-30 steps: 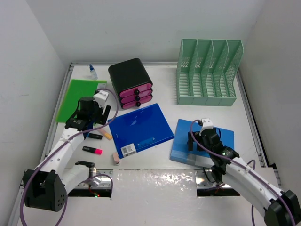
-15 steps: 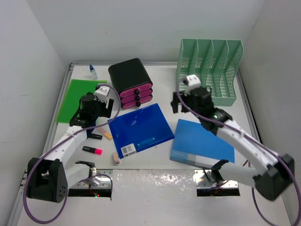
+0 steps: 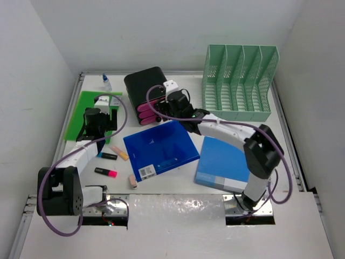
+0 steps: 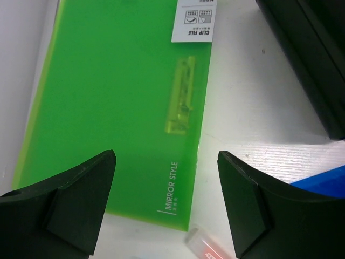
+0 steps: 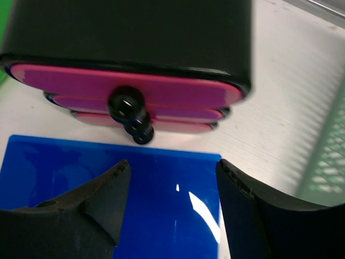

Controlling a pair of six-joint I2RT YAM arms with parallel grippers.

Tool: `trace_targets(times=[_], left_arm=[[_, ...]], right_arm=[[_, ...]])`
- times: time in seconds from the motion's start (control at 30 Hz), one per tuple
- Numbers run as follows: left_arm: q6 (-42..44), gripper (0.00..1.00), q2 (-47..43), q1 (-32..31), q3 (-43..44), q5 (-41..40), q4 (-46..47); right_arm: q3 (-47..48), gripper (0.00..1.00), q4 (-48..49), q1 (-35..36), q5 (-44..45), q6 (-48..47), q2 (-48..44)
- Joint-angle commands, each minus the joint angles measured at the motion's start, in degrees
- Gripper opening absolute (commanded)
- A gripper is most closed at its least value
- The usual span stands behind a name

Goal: Organize the desk

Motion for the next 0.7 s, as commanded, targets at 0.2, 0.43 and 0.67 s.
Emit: trace_targets(times=[0.2,0.43,0.67], left_arm=[[-0.7,0.74,0.9,0.6,1.3,0.4,2.1],[-0.7,0.74,1.0,0.8,1.6,0.4,1.7],[-0.5,0.74,1.1,0.8,1.8,1.4,1.1]], right_arm=[[15.3,0.6,5.7,3.1,3.1,-2.2,12.0],[18.6,0.53,4.8,3.1,7.1,-0.1,15.9],[18.7,0.44,5.0,3.1,8.4,0.6,16.6]])
